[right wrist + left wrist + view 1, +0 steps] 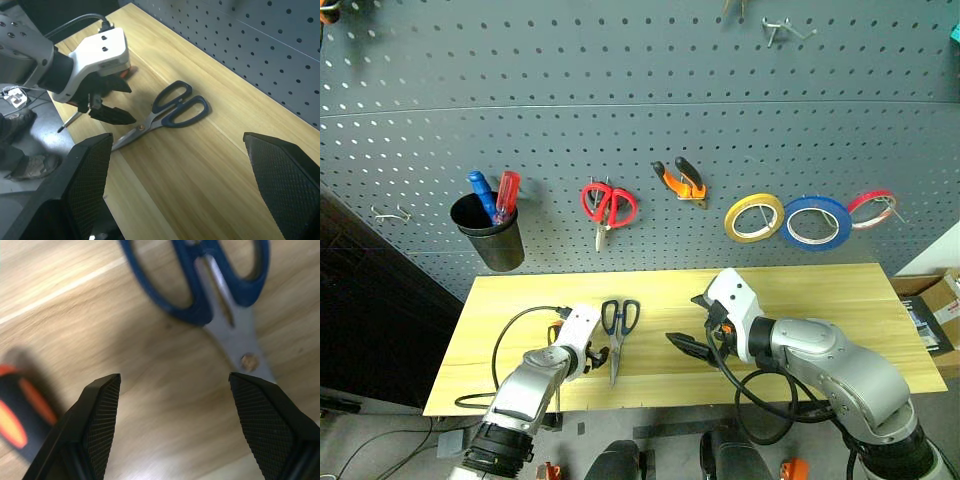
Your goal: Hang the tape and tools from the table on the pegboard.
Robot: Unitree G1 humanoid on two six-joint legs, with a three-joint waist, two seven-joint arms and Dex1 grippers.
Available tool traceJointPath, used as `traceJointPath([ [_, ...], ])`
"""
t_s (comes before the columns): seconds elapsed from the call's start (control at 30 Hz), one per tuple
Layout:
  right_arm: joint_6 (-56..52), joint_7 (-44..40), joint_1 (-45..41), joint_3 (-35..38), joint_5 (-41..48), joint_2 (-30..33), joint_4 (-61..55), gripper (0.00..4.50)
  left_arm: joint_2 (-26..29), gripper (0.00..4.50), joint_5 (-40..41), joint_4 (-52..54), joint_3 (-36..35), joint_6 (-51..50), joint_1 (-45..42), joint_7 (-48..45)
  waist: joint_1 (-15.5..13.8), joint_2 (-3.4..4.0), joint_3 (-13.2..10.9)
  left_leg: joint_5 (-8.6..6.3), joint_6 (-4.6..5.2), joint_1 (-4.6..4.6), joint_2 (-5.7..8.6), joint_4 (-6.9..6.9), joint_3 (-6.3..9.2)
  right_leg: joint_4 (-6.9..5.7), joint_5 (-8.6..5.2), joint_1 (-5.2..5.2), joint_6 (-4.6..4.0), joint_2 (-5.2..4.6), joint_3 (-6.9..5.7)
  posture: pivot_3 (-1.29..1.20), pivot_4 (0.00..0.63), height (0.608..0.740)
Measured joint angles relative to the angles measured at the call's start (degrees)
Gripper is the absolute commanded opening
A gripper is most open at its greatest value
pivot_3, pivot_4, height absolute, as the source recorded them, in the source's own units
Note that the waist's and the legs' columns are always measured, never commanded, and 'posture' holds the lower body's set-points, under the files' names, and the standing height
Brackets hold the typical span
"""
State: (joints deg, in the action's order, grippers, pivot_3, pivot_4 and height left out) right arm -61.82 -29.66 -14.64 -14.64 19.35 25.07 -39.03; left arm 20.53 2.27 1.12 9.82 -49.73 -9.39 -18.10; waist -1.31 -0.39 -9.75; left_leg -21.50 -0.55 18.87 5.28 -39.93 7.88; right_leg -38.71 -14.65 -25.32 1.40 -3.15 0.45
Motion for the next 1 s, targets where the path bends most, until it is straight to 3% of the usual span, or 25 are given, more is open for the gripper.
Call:
traceJointPath([
  [0.47, 0.0, 0.0, 0.5, 0.0, 1.1, 1.6, -1.3, 4.48, -5.0, 3.68, -0.4, -1.2, -0.2, -6.4, -2.2, 2.5, 0.0, -0.14, 0.1, 0.00, 0.00, -0.04, 0.00, -0.03, -0.01, -0.03, 0.00, 0.05, 0.01, 0.00, 0.01, 0.01, 0.171, 0.740],
  [0.57, 0.0, -0.1, 0.6, 0.1, 1.8, 1.9, -1.6, 4.50, -5.6, 3.13, -0.2, -1.5, -0.6, -6.2, -2.2, 2.5, 0.0, -0.15, 0.1, 0.00, 0.00, -0.04, 0.00, -0.03, -0.01, -0.03, 0.00, 0.05, 0.01, 0.00, 0.01, 0.00, 0.170, 0.740],
  [0.9, -0.1, 0.0, 1.8, 1.2, 2.9, 2.8, -2.6, 4.50, -3.4, 0.10, -0.5, -3.8, -0.4, -0.4, -2.1, 1.5, 0.1, -0.19, 0.1, 0.00, -0.01, -0.04, -0.01, -0.02, -0.03, -0.02, 0.00, 0.03, 0.01, 0.00, 0.01, -0.01, 0.164, 0.740],
  [1.0, 0.0, 0.0, 2.4, 1.7, 3.4, 3.2, -3.1, 4.50, -1.7, 0.02, -0.6, -5.7, -0.5, 2.5, -1.4, 0.5, 0.1, -0.20, 0.1, 0.00, -0.01, -0.04, -0.01, -0.02, -0.03, -0.01, 0.00, 0.03, 0.01, 0.00, 0.01, -0.01, 0.163, 0.740],
])
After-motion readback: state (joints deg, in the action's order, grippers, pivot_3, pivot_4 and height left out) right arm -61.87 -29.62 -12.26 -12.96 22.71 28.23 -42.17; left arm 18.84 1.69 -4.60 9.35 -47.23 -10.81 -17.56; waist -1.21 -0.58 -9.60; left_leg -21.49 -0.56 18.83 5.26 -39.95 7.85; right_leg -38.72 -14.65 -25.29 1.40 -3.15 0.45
